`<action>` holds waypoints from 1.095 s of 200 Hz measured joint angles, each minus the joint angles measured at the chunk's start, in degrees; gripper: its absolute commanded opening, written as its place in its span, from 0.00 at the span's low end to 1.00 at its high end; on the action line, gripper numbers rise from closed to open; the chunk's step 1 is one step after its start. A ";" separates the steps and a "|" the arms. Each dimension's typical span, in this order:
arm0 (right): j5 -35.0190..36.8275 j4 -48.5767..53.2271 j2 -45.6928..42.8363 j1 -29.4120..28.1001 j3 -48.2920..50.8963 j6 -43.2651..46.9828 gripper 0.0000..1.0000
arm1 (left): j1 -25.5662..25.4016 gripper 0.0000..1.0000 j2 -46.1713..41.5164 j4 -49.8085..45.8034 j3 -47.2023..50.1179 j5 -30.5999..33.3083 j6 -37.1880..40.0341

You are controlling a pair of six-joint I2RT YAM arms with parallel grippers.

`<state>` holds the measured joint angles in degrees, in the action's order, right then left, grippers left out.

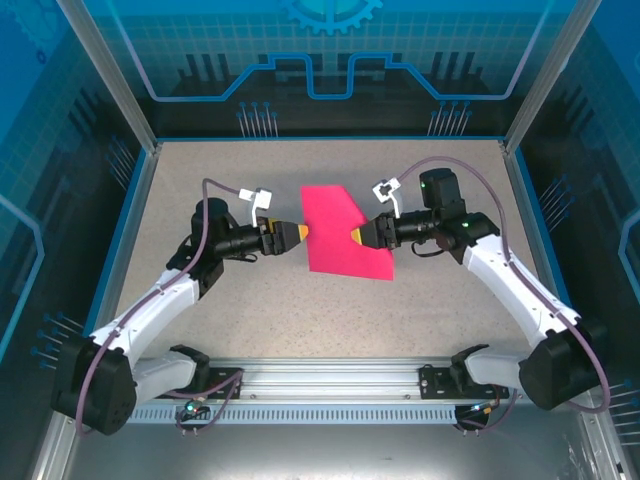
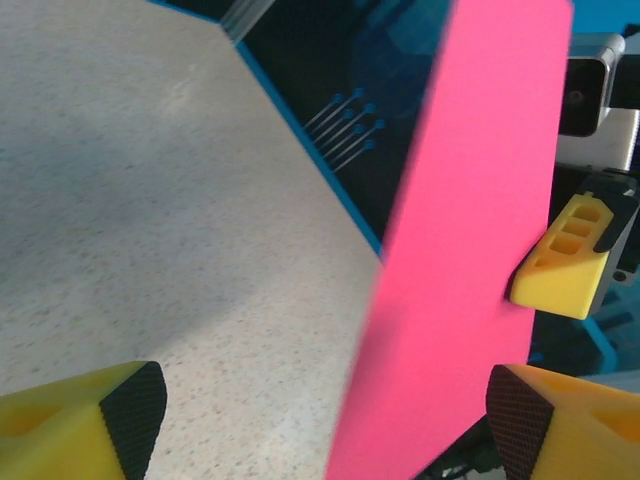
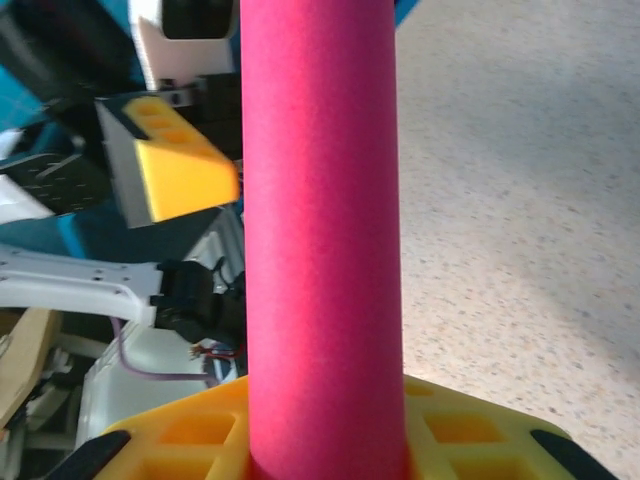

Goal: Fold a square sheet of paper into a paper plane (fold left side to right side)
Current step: Place a square sheet of paper at the center of the table.

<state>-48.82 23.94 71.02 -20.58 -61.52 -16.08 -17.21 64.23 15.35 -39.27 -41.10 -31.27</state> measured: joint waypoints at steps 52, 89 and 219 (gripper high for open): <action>-2.89 -0.04 -0.63 -0.20 -0.79 -1.31 0.33 | -2.86 0.47 0.76 6.16 -0.07 -3.82 -3.02; -1.01 1.53 -0.57 -0.46 -1.05 -1.31 0.50 | -5.01 0.04 2.21 6.19 -0.90 -4.09 -3.54; 32.00 1.84 3.72 0.50 7.26 -5.20 0.52 | -2.47 0.00 27.56 -16.22 -7.37 9.14 5.53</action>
<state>-16.82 25.78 74.74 -20.08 -54.26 -21.28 -19.68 91.79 -0.86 -46.63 -31.97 -25.74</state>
